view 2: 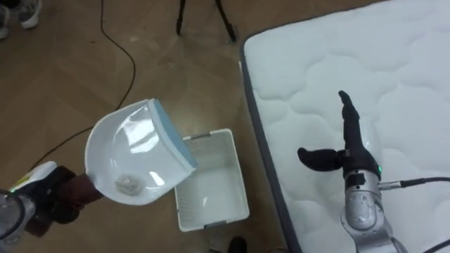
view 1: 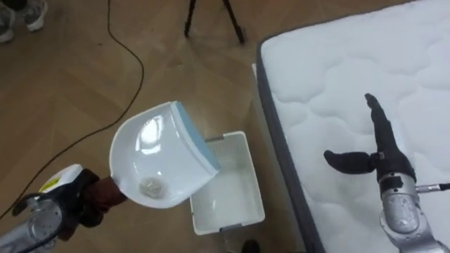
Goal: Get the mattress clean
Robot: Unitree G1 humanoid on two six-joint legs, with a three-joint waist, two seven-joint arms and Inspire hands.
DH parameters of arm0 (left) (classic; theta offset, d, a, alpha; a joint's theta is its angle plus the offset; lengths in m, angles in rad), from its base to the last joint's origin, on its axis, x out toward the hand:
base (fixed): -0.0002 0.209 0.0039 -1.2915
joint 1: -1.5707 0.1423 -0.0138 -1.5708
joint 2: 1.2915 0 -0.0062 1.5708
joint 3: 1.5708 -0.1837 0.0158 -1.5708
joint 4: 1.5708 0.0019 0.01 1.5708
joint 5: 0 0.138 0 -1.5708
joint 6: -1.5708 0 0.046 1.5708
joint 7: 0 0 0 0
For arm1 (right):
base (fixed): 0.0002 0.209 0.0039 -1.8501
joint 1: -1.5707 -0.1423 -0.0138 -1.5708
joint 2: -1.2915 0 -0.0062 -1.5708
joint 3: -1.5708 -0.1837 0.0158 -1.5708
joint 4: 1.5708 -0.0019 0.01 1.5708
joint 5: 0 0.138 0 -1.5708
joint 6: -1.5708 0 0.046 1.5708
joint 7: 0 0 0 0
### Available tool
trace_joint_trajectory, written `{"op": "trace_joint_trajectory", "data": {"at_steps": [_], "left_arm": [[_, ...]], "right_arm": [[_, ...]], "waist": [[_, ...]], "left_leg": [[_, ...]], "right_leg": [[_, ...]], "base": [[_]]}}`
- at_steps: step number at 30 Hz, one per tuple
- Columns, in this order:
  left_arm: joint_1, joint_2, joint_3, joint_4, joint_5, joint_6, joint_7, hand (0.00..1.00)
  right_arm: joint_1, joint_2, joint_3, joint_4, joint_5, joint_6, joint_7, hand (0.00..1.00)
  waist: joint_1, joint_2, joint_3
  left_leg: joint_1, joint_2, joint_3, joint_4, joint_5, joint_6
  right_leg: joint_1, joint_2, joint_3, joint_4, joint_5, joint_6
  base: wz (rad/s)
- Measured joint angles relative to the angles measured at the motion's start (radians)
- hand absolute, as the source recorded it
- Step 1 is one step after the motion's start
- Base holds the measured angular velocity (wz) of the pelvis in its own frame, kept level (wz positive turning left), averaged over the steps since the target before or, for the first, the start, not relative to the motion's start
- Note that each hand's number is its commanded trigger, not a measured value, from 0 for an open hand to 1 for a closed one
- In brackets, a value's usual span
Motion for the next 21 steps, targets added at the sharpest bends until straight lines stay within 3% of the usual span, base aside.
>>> {"op": "trace_joint_trajectory", "data": {"at_steps": [4, 7, 9, 11, 15, 19, 21], "left_arm": [[-0.001, 0.037, -0.047, 0.056, 0.003, 0.015, -0.009, 1.0], [-0.002, 0.056, -0.079, 0.093, 0.008, 0.027, -0.01, 1.0], [-0.015, 0.056, -0.099, 0.132, 0.007, 0.028, -0.01, 1.0], [-0.033, 0.064, -0.116, 0.152, 0.007, 0.03, -0.013, 1.0], [-0.049, 0.088, -0.116, 0.159, 0.007, 0.045, -0.027, 1.0], [-0.07, 0.121, -0.131, 0.158, 0.004, 0.046, -0.033, 1.0], [-0.081, 0.141, -0.134, 0.161, 0.003, 0.064, -0.034, 1.0]], "right_arm": [[0.011, -0.019, 0.003, 0.02, -0.021, 0.004, -0.002, 0.0], [0.015, -0.028, 0.004, 0.025, -0.021, 0.027, -0.013, 0.0], [0.009, -0.034, 0.005, 0.033, -0.031, 0.035, -0.024, 0.0], [0.007, -0.04, 0.005, 0.033, -0.032, 0.035, -0.025, 0.0], [-0.001, -0.045, 0.013, 0.025, -0.037, 0.041, -0.024, 0.0], [0.001, -0.067, 0.029, 0.018, -0.037, 0.044, -0.021, 0.0], [0.003, -0.067, 0.028, 0.003, -0.058, 0.056, -0.018, 0.0]], "waist": [[-0.047, 0.024, 0.0021], [-0.058, 0.042, 0.002], [-0.081, 0.075, 0.0022], [-0.084, 0.091, 0.0017], [-0.086, 0.096, -0.0001], [-0.085, 0.109, 0.0015], [-0.088, 0.122, 0.0016]], "left_leg": [[-0.017, -0.011, 0.039, 0.0, 0.003, 0.005], [-0.03, -0.011, 0.074, 0.001, 0.002, 0.006], [-0.037, -0.011, 0.078, 0.001, -0.001, 0.001], [-0.052, -0.01, 0.094, 0.004, -0.001, 0.0], [-0.061, -0.012, 0.122, 0.007, -0.001, 0.0], [-0.061, -0.012, 0.124, 0.008, -0.001, 0.0], [-0.06, -0.012, 0.124, 0.01, -0.002, 0.0]], "right_leg": [[-0.041, -0.011, 0.047, 0.053, -0.03, -0.001], [-0.066, -0.012, 0.077, 0.075, -0.049, -0.003], [-0.074, -0.012, 0.081, 0.078, -0.051, -0.004], [-0.095, -0.012, 0.093, 0.089, -0.057, -0.005], [-0.122, -0.014, 0.121, 0.116, -0.072, -0.005], [-0.123, -0.013, 0.124, 0.116, -0.072, -0.005], [-0.122, -0.012, 0.126, 0.116, -0.072, -0.005]], "base": [[-0.13], [-0.24], [-0.02], [-0.1], [-0.12], [-0.02], [-0.02]]}}
